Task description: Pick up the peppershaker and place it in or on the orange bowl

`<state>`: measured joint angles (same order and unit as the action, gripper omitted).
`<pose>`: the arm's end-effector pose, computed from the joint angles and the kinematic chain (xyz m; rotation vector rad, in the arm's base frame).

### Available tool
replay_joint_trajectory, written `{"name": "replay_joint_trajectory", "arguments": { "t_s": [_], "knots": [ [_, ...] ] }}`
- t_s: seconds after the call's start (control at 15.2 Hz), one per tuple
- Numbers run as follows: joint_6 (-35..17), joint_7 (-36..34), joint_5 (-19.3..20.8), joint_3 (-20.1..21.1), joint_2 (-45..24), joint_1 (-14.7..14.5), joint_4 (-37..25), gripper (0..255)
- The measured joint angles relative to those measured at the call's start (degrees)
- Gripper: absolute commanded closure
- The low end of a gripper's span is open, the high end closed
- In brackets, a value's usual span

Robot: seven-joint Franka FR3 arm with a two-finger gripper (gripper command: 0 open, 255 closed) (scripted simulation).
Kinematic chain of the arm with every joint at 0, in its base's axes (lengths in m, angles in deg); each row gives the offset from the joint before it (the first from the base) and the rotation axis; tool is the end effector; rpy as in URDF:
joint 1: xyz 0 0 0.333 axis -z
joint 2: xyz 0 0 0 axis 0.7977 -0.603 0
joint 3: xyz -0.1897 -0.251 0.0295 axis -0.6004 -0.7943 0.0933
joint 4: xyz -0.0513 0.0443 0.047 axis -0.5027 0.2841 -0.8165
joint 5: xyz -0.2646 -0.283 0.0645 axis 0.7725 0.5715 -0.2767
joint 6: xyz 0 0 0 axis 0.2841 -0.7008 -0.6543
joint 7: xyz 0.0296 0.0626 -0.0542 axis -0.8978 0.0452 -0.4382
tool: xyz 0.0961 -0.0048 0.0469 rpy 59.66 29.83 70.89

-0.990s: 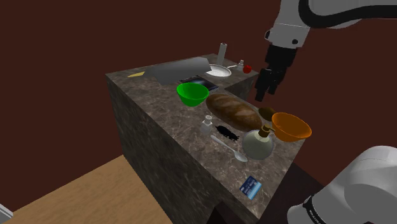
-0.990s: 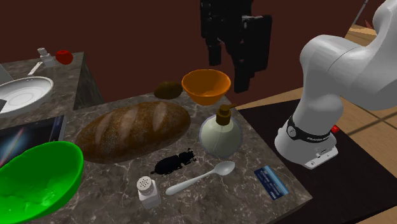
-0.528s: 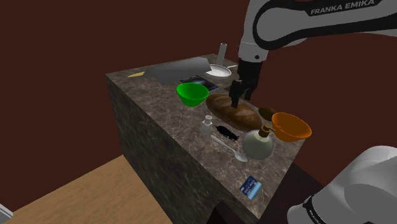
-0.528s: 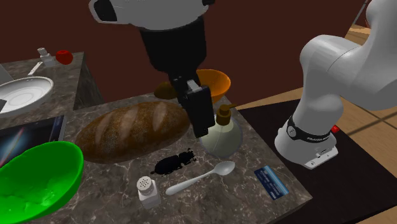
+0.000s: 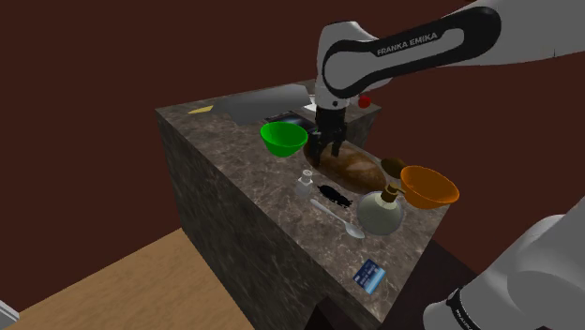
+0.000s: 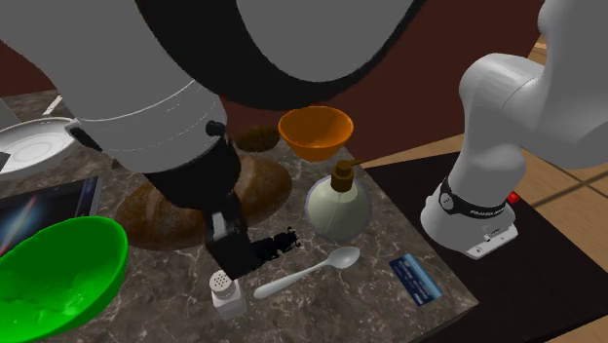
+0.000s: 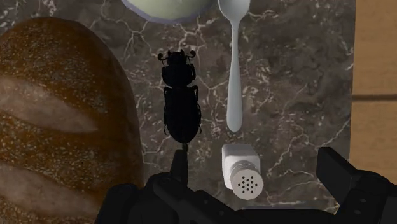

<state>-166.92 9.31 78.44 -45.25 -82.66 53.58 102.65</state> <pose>0.5067 0.0827 0.4102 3.1081 0.2326 -0.2716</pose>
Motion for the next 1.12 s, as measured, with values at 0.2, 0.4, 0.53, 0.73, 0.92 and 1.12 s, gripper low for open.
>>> {"name": "replay_joint_trajectory", "arguments": {
  "t_s": [0.2, 0.4, 0.53, 0.73, 0.92, 1.12],
  "knots": [
    [-1.56, -1.30, 1.56, 0.49, -7.36, -0.53, -4.65, 0],
    [-2.86, -2.02, 3.28, 0.44, -14.72, -0.99, -9.52, 0],
    [-3.23, -2.50, 3.82, 0.48, -17.19, -1.36, -11.15, 0],
    [-5.19, -2.58, 4.11, 0.37, -18.27, -1.37, -10.15, 0],
    [-7.23, -2.83, 4.33, 0.33, -19.16, -1.47, -8.97, 0],
    [-8.29, -2.87, 4.45, 0.27, -19.54, -1.45, -8.28, 0]
  ]
}}
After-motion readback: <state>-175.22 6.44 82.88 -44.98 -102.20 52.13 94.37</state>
